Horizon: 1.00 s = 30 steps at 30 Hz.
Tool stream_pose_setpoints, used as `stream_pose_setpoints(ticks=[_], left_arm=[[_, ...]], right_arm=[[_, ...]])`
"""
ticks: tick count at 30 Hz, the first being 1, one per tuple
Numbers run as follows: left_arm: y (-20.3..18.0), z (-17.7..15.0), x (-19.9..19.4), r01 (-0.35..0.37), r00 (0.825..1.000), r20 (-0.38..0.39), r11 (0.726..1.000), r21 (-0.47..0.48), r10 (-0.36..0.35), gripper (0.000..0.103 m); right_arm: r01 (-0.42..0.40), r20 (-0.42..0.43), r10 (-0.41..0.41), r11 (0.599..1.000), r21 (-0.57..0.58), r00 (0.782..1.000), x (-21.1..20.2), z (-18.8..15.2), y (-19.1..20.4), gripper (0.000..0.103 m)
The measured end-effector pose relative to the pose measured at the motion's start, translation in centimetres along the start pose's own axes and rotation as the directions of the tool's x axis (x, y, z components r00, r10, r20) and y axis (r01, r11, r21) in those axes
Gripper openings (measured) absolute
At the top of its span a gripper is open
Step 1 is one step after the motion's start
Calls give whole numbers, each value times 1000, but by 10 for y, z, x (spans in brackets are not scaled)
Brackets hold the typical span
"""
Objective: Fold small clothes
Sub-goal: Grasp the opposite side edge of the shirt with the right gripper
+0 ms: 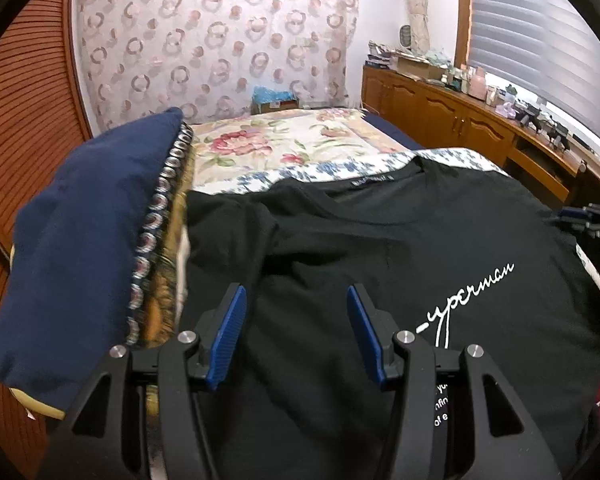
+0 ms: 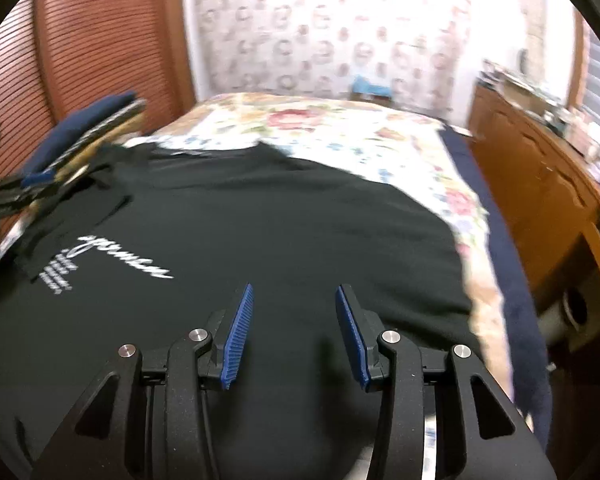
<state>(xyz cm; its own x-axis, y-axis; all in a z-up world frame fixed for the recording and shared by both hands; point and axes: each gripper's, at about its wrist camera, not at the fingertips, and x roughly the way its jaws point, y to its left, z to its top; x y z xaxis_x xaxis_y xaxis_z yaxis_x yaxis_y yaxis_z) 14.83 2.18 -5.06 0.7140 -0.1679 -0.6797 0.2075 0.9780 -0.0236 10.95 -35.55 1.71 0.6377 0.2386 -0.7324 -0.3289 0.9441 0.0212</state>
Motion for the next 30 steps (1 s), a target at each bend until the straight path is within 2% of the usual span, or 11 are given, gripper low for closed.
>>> stream_pose_setpoints(ticks=[4,8,13,19,24,30], left_arm=[[-8,-4,4,16,1000,-19,1000,12,-15,52],[-16,-5,9,23,999,-37,999,23,-22,52],[-21,-8,23,16,996,-88,999,37,-13,52],[-25,-12,29,16,993,-120,999,49,-10,52],[-20,-9,32,37,991,-133,999,36,-32,52],[-20,-10,33,48,990,-136,998,35,-43,55]], right_arm=[[63,-1,-63,996,68,998,-11,-12,-42,43],[94,-24,-92,986,134,995,-14,-25,-73,43],[61,-65,-48,973,223,997,-6,-40,-98,43],[37,-73,-17,962,272,997,-1,-44,-110,43],[47,-85,-24,959,281,996,7,-39,-116,43],[7,-80,16,958,286,997,13,-35,-123,41]])
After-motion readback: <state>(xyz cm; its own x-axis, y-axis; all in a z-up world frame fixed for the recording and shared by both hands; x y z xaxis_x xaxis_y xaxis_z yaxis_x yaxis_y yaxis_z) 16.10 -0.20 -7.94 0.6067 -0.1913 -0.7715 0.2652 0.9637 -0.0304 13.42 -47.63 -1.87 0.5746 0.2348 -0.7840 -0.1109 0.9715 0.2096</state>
